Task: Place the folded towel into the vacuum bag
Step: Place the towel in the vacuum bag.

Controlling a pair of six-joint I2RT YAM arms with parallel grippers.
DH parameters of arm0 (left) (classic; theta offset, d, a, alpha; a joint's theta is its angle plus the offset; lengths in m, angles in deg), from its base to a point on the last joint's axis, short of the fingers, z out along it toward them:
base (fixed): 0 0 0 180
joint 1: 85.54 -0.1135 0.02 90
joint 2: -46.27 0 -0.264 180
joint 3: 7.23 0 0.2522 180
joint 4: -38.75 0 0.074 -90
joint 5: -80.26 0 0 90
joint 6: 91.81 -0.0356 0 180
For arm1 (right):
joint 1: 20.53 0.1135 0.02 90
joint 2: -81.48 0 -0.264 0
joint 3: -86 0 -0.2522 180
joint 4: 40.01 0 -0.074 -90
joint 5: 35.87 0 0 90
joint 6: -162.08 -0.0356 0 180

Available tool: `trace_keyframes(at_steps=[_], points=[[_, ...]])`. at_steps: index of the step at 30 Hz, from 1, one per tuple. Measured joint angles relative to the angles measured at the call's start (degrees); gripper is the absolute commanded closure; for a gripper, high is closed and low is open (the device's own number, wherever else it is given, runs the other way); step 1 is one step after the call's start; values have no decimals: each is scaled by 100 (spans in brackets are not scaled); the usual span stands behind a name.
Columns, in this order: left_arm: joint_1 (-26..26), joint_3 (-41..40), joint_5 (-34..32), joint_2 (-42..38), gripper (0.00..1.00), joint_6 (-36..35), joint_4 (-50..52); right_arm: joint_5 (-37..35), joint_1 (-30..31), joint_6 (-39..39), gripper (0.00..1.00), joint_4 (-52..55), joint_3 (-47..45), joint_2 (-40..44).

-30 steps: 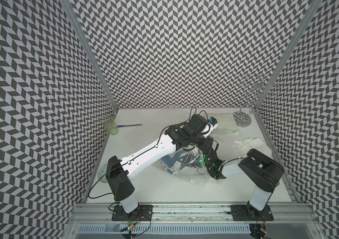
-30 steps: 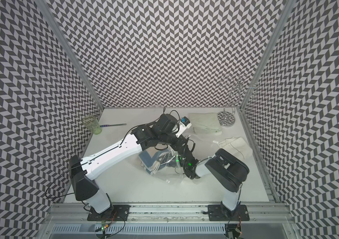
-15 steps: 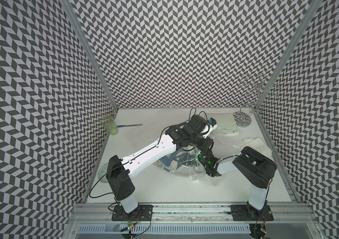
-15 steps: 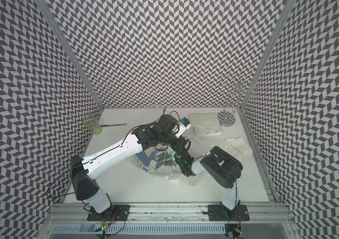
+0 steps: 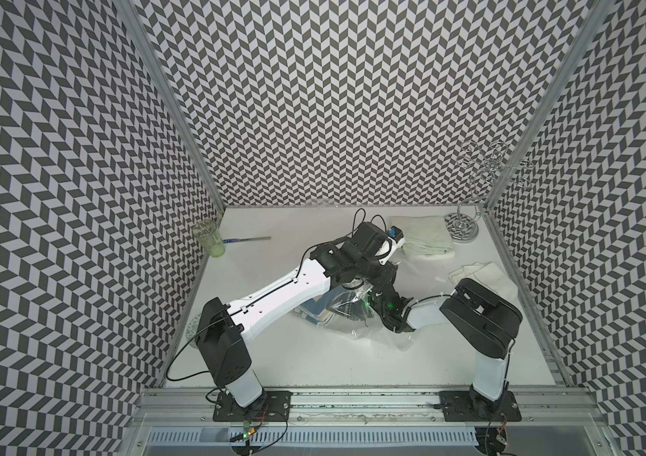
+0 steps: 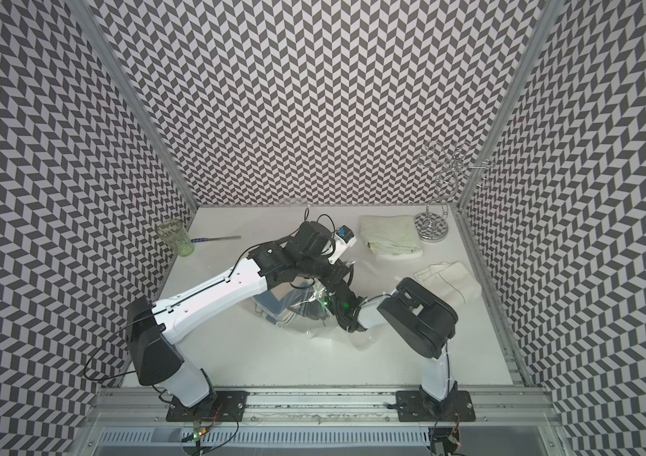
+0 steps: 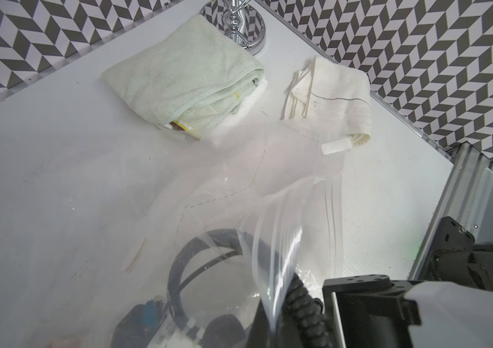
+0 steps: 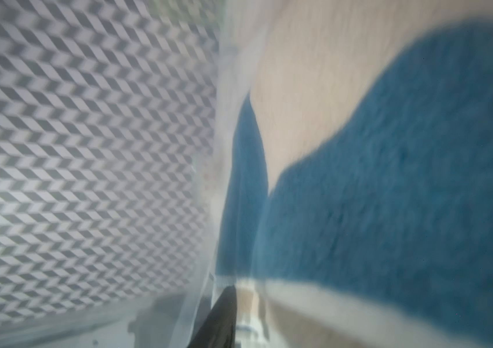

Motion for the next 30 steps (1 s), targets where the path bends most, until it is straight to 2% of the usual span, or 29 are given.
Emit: trace_keyframes(at_steps=[4, 9, 12, 18, 21, 25, 30], points=[[22, -173, 94, -175, 100, 59, -278, -44, 11, 0, 36, 857, -295, 706], [59, -365, 212, -256, 100, 90, -411, -79, 46, -407, 35, 1137, -616, 970], [79, -485, 286, -256, 100, 120, -424, -81, 70, -697, 45, 953, -713, 782], [72, -557, 321, -256, 100, 188, -413, -140, 118, -1069, 78, 105, -505, 129], [48, -557, 310, -256, 100, 188, -396, -201, 146, -1228, 84, -345, -323, -144], [-22, -570, 260, -256, 100, 186, -393, -299, 184, -1370, 86, -846, 72, -610], [-61, -568, 243, -256, 100, 177, -476, -376, 203, -1384, 88, -975, 597, -1008]])
